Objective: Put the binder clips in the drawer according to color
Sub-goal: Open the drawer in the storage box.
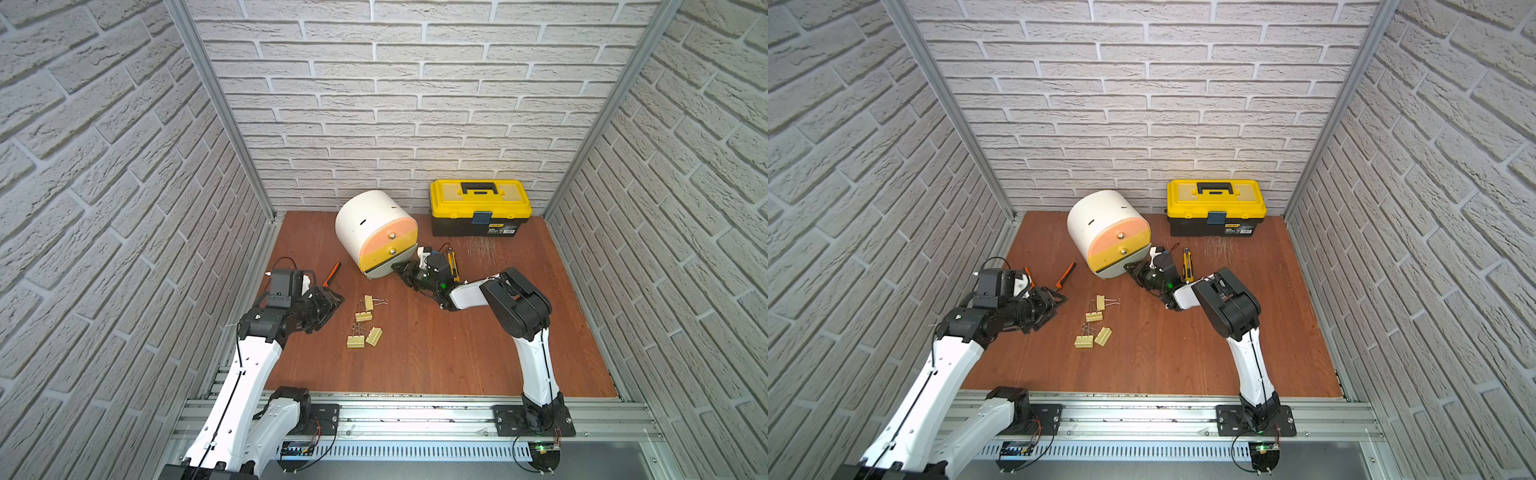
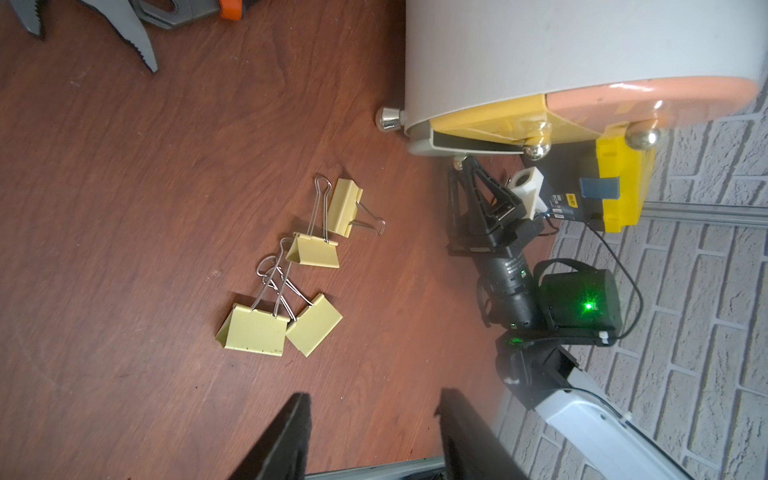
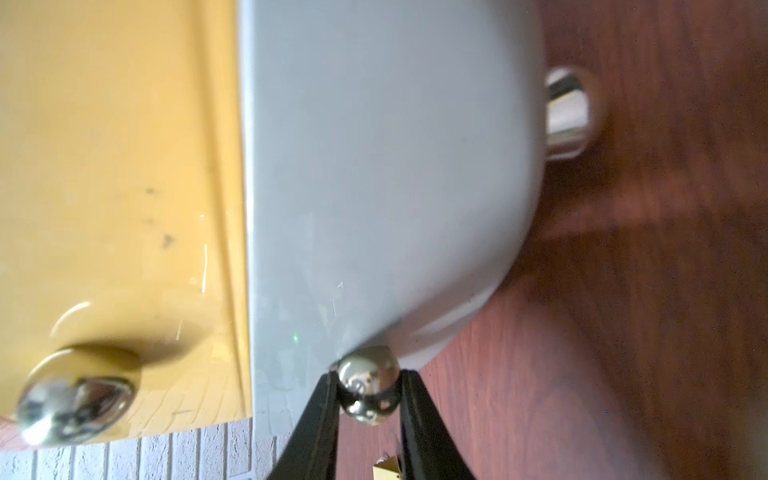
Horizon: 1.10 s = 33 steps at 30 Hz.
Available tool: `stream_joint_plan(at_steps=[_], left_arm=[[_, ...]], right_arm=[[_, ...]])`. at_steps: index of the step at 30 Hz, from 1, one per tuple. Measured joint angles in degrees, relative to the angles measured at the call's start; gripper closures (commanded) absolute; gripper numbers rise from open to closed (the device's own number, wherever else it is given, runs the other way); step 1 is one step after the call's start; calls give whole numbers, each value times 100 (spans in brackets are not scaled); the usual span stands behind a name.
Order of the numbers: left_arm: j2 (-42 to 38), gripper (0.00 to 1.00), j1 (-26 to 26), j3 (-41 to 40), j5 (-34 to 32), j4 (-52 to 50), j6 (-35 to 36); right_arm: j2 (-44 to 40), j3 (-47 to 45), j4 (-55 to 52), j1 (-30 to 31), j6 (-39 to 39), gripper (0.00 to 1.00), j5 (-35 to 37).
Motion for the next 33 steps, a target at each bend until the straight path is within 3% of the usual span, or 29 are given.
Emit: stream_joint_plan(at_steps=[11,21,28,33], left_arm=[[-223,45,-20,0,-81,-35,-83],[-479,46,-422,0,-385,-120,-310],[-588,46,-752,-17,-623,-114,-485],[-586,45,-833,-24,-739,-114,-566]], right_arm=[[-787,-1180,186,0,-55,84,2],[-1283,-1856,262,0,-105,83,2],[-1373,-1897,68,0,-188,59,-9],[-1523,-1969,-240,0,-297,50,-2]])
